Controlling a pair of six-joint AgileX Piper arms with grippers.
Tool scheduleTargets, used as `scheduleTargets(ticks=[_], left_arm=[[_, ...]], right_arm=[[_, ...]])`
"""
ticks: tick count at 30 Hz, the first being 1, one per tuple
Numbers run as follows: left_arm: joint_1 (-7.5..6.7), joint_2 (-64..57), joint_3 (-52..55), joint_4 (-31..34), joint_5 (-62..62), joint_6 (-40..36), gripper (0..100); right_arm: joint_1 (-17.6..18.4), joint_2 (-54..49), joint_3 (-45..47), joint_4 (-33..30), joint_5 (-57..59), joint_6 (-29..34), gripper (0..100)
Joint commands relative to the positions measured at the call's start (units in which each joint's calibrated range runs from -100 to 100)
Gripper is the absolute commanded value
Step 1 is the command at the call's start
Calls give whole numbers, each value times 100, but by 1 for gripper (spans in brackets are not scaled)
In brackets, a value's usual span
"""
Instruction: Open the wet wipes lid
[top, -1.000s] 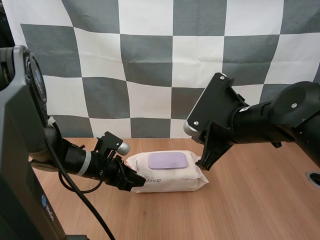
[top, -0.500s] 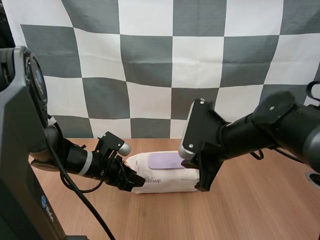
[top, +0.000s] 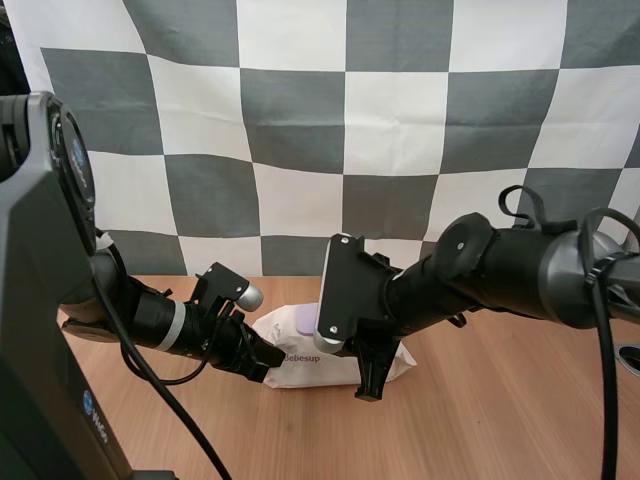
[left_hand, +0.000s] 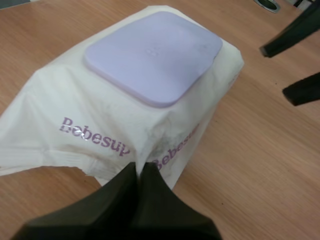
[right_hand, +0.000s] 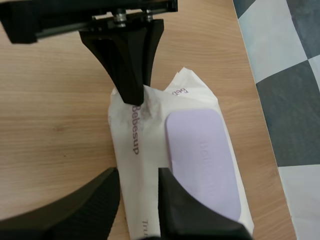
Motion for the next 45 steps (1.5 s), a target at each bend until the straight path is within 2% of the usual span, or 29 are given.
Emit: scheduleTargets(ticks=[1,13,27,34,45], left_arm=[[-5,4,-6,3,-22,91,0],[-5,4,-6,57,-22,91,0],[-5,4,-6,57,-22,91,0],[-5,4,-6,16,-22,91,0],[-5,4,-6,16,-22,91,0]], right_arm=[[4,174,6,-11,-319,3,46],[4,974,6,23,-1832,-69,46],[12,1121,-133,445,-1994,-69,46],[251,1121,-133,451,-2139,-69,46],[270,1121,-133,233,-2495,10,46]])
